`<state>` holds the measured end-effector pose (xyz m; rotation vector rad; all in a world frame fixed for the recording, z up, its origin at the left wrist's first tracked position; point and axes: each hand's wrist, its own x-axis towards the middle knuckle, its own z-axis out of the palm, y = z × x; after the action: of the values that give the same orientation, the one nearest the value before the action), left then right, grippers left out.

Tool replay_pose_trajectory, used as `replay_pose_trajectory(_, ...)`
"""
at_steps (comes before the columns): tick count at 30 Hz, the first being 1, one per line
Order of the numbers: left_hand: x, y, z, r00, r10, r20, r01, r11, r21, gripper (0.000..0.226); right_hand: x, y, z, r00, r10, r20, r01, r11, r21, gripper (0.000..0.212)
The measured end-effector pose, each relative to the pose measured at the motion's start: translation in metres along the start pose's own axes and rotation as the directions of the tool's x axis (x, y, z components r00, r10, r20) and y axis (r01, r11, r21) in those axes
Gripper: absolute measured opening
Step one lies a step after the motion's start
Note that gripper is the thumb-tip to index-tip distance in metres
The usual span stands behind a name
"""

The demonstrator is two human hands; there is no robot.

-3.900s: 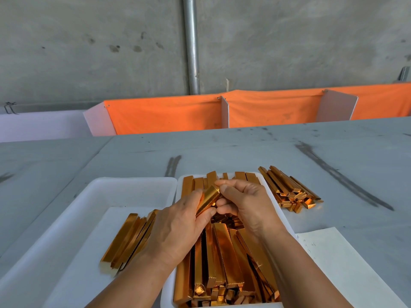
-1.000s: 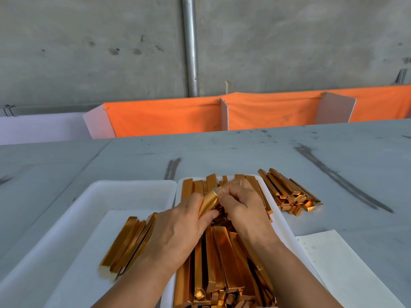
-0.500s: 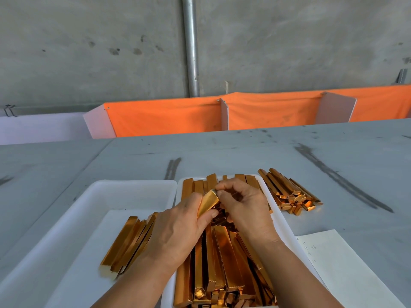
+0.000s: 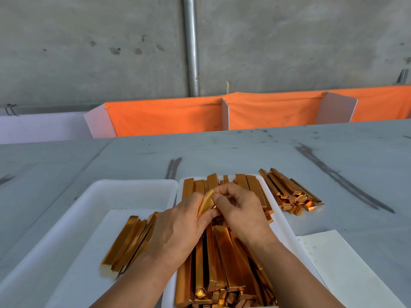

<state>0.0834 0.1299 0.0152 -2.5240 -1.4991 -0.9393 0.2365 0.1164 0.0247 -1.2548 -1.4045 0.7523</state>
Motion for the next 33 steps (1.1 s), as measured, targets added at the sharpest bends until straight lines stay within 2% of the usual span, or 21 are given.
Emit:
replay_pose_trajectory(5,0.000,-0.001,0.001,1.000,-0.015,0.003,0.015,0.999,-0.048,0.036,0.001,0.001,0.002,0.998,0.020,-0.062,-0.017,0.999,0.052,0.015)
replay_pose_trajectory(8,0.000,-0.003,0.003,0.999,-0.040,0.002,0.040,0.997,-0.068,0.047,0.000,-0.001,0.001,0.997,0.045,-0.060,-0.041,0.997,0.064,0.014)
replay_pose_trajectory(12,0.001,-0.004,0.004,0.999,-0.054,-0.001,0.054,0.996,-0.065,0.050,-0.001,-0.004,0.001,0.995,0.094,-0.037,-0.087,0.984,0.156,0.014)
replay_pose_trajectory(18,0.001,-0.006,0.004,0.999,-0.046,-0.001,0.046,0.994,-0.098,0.038,-0.001,-0.007,-0.001,0.997,0.075,-0.019,-0.068,0.967,0.244,0.018)
replay_pose_trajectory(22,0.000,-0.008,0.006,1.000,-0.024,0.009,0.025,0.995,-0.098,0.039,0.004,-0.007,-0.008,0.977,0.205,-0.066,-0.164,0.906,0.390,0.020)
replay_pose_trajectory(26,-0.001,-0.007,0.005,0.999,0.015,0.037,-0.011,0.994,-0.105,0.038,0.005,-0.004,-0.009,0.954,0.296,0.050,-0.286,0.845,0.451,0.022)
replay_pose_trajectory(28,-0.001,-0.006,0.004,0.999,0.018,0.033,-0.015,0.994,-0.110,0.039,0.005,-0.002,-0.008,0.953,0.284,0.103,-0.298,0.829,0.473,0.020)
replay_pose_trajectory(33,-0.002,-0.004,0.002,0.999,0.021,0.031,-0.017,0.993,-0.114,0.044,0.006,-0.001,-0.007,0.962,0.243,0.124,-0.272,0.851,0.448,0.015)
